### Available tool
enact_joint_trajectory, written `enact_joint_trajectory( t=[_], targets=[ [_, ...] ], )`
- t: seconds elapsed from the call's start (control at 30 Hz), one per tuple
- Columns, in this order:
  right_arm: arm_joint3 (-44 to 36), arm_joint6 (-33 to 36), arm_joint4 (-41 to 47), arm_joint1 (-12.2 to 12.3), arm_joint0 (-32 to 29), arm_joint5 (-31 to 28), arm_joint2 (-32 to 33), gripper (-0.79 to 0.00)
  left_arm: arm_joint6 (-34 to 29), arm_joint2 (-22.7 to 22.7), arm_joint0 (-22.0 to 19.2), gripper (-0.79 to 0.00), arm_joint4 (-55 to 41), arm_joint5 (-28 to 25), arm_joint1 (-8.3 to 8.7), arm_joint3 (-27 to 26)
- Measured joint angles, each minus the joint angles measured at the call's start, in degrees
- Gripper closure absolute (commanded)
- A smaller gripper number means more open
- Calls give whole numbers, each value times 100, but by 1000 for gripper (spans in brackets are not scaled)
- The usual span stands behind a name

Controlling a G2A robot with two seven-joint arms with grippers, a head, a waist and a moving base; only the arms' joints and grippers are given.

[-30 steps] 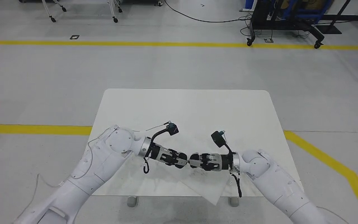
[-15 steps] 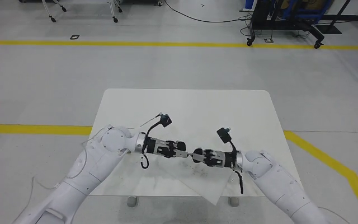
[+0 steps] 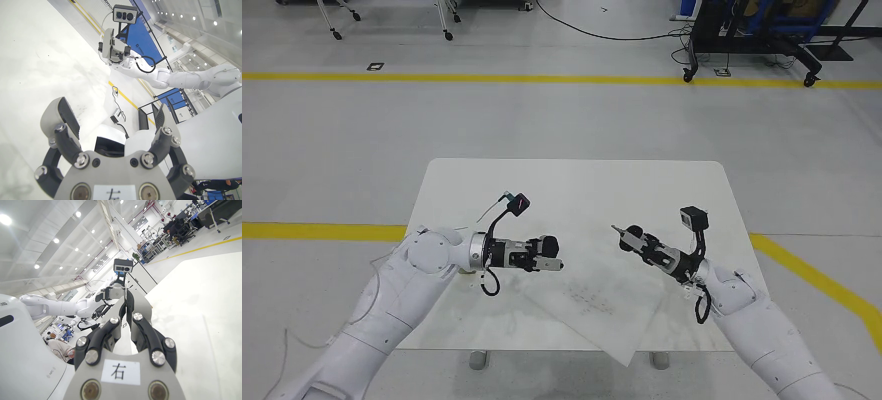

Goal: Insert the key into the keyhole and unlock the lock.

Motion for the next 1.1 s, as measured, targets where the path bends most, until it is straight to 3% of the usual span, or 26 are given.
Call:
enact_joint_trajectory(
  t=[0.23, 0.33, 0.5, 0.7, 0.83, 1.1],
  targets=[
    [0, 0, 0, 0, 0, 0, 1, 0, 26, -18, 6, -785, 25, 1, 3, -21],
    [0, 0, 0, 0, 0, 0, 1, 0, 283, -293, 68, -785, 449, -32, 82, -259],
    [0, 0, 0, 0, 0, 0, 1, 0, 391, -1136, 378, -785, 1565, 116, 352, -1101],
    [0, 0, 0, 0, 0, 0, 1, 0, 55, -1769, 682, -785, 2361, -28, 561, -2056],
    [0, 0, 0, 0, 0, 0, 1, 0, -7, -1830, 847, -785, 3169, -8, 705, -2663],
    [0, 0, 0, 0, 0, 0, 1, 0, -102, -1898, 912, -785, 3536, 108, 775, -2731]
  ],
)
